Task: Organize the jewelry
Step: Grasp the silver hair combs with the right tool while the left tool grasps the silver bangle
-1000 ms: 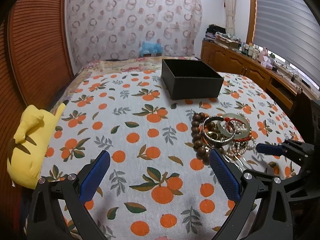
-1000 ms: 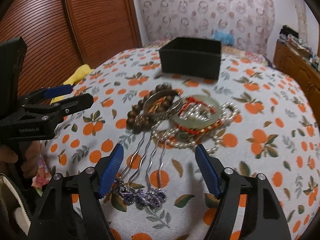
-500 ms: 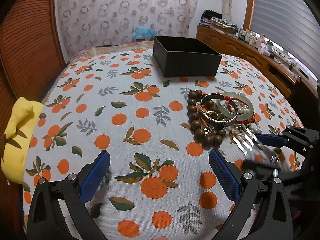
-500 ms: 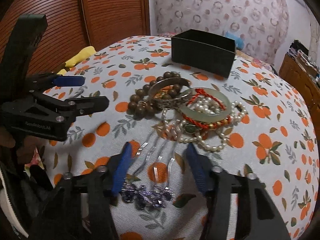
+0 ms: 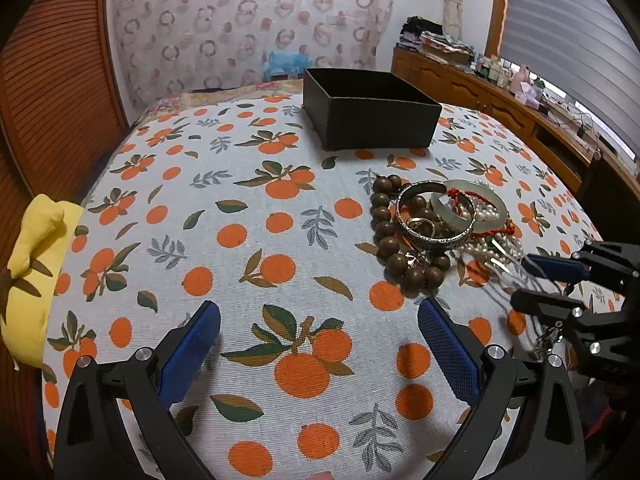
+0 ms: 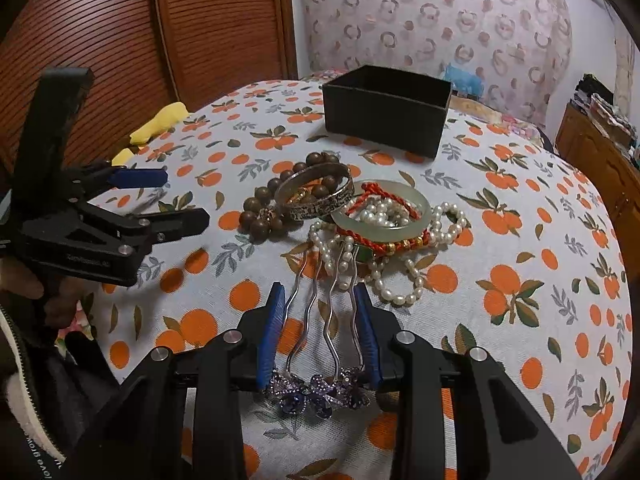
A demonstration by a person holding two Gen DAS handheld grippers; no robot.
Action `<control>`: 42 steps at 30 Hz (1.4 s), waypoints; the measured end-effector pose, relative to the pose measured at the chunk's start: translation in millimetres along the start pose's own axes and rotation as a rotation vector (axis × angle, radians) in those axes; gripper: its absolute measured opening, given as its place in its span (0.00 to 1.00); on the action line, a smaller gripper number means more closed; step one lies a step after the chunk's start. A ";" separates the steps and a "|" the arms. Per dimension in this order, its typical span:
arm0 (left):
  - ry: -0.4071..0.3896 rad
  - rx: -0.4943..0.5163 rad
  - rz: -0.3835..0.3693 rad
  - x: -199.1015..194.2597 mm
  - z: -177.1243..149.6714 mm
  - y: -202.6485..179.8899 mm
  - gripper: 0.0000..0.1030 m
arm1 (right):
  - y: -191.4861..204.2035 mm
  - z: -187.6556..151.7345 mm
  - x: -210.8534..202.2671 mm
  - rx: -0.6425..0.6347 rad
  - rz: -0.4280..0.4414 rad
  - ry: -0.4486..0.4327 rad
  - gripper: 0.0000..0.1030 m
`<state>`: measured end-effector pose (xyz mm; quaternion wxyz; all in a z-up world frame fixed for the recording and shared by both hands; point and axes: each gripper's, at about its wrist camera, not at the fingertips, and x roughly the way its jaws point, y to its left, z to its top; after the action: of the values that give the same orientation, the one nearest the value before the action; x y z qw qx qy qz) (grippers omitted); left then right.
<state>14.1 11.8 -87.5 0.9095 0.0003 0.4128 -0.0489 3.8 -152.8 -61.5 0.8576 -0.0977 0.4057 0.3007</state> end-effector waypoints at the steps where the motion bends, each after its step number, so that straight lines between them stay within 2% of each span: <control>1: -0.001 0.000 0.000 -0.1 -0.2 0.0 0.93 | -1.0 1.2 -2.7 -0.002 -0.004 -0.007 0.36; 10: -0.001 0.001 -0.002 2.4 0.2 -2.1 0.93 | -32.1 -6.0 -10.4 0.045 -0.049 -0.005 0.36; 15: -0.003 0.038 -0.007 5.0 7.7 -12.1 0.93 | -44.9 -1.0 -6.6 0.063 -0.068 -0.023 0.36; 19: -0.018 0.082 -0.039 7.9 23.5 -22.4 0.93 | -50.1 3.6 -3.7 0.056 -0.091 -0.032 0.36; 26: -0.023 0.139 -0.149 22.3 53.9 -45.6 0.92 | -61.9 8.2 -4.3 0.060 -0.092 -0.041 0.36; 29: -0.008 0.173 -0.188 30.0 59.4 -56.2 0.85 | -65.2 9.6 -6.2 0.062 -0.088 -0.048 0.36; 34: 0.016 0.201 -0.205 40.1 61.5 -64.5 0.70 | -71.7 11.3 -5.2 0.067 -0.092 -0.050 0.36; 42: 0.045 0.192 -0.225 51.5 63.2 -61.7 0.69 | -74.0 13.7 -4.2 0.066 -0.083 -0.052 0.36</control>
<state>89.8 -56.7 -82.0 0.8847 0.0423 0.4238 -0.1896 54.5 -208.2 -55.1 0.8824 -0.0780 0.3885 0.2537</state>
